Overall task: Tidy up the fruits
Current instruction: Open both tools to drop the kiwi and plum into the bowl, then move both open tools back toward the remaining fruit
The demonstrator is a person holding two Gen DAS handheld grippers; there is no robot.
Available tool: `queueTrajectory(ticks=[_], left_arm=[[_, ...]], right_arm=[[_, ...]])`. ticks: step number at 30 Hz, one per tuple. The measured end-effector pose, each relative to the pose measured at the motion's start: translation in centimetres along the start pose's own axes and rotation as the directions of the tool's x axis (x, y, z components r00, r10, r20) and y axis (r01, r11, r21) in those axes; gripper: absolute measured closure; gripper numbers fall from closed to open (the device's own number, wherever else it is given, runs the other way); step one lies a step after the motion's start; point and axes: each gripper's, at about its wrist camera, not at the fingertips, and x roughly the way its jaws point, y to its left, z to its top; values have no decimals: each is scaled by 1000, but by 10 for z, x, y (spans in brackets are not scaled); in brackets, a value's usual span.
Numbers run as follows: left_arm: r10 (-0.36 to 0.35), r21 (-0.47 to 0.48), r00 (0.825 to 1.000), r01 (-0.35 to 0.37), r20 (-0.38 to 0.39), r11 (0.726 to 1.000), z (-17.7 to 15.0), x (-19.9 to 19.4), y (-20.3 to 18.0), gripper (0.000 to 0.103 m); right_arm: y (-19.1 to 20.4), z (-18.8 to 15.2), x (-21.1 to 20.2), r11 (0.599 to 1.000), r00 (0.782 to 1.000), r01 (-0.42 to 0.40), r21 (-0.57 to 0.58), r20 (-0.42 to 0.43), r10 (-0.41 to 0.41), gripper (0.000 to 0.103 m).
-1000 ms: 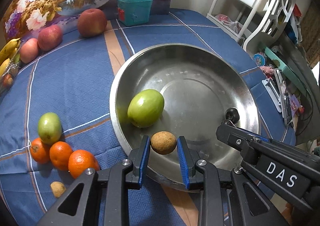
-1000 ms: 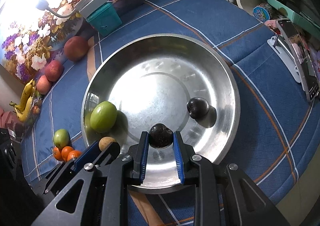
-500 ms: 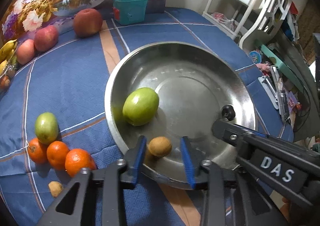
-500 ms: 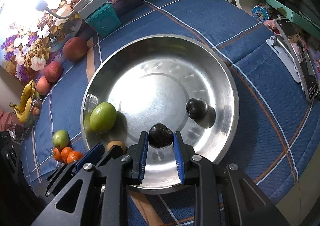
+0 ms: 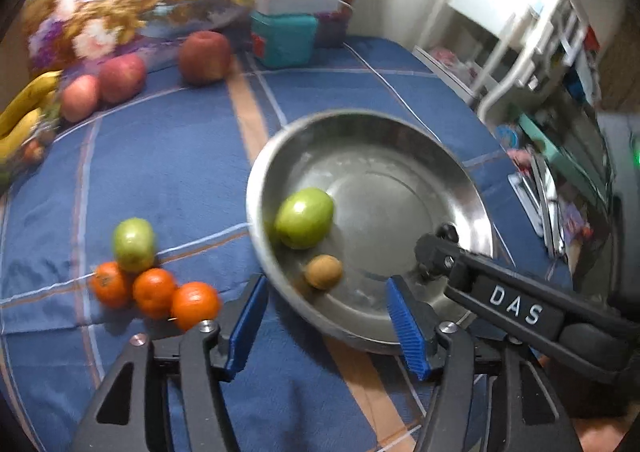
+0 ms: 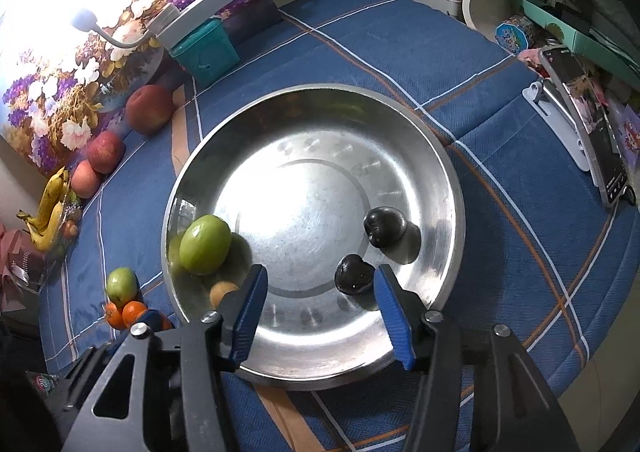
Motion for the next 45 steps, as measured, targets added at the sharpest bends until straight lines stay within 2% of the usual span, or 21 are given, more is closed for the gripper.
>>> queueTrajectory(ticks=[1, 3, 4, 8, 11, 15, 17, 24, 28, 31, 38, 42, 45], left_arm=[[24, -14, 1000, -24, -1, 1000, 0, -3, 4, 30], [84, -66, 996, -84, -8, 994, -1, -7, 19, 29], [92, -92, 996, -92, -10, 991, -1, -7, 26, 28], [145, -225, 989, -147, -28, 963, -8, -11, 65, 19], [197, -288, 980, -198, -34, 937, -14, -16, 85, 15], [244, -364, 970, -232, -13, 902, -23, -31, 110, 9], [262, -382, 965, -246, -8, 891, -28, -38, 119, 5], [288, -446, 957, -261, -8, 856, -45, -56, 144, 1], [291, -453, 957, -262, -7, 852, -49, -61, 148, 0], [301, -458, 954, -269, -4, 847, -50, -63, 151, 0], [304, -474, 953, -269, -2, 838, -50, -63, 164, 0], [294, -468, 956, -250, 22, 848, -47, -65, 168, 0], [241, -472, 970, -203, 20, 858, -47, -65, 173, 0]], right_arm=[[1, 0, 0, 1000, 1000, 3, -4, 2, -3, 41], [2, -1, -1, 1000, 1000, -3, -9, 5, 3, 33], [4, -2, -2, 1000, 1000, -3, -10, 7, 3, 32], [9, -5, -4, 1000, 1000, 2, -22, 13, -1, 32], [15, -8, -6, 999, 1000, 7, -40, 16, -6, 32], [32, -18, -8, 995, 1000, 20, -96, 14, -19, 32], [43, -24, -10, 991, 1000, 15, -133, 12, -14, 32], [79, -40, -13, 971, 1000, 27, -239, 13, -25, 32], [90, -46, -11, 961, 999, 43, -274, 14, -41, 30], [96, -49, -8, 955, 999, 52, -291, 7, -53, 12], [105, -52, -7, 950, 999, 45, -309, 18, -42, 9], [115, -53, -4, 950, 999, -28, -312, -31, 19, 9], [124, -59, 0, 946, 989, -137, -294, -102, 111, 9]])
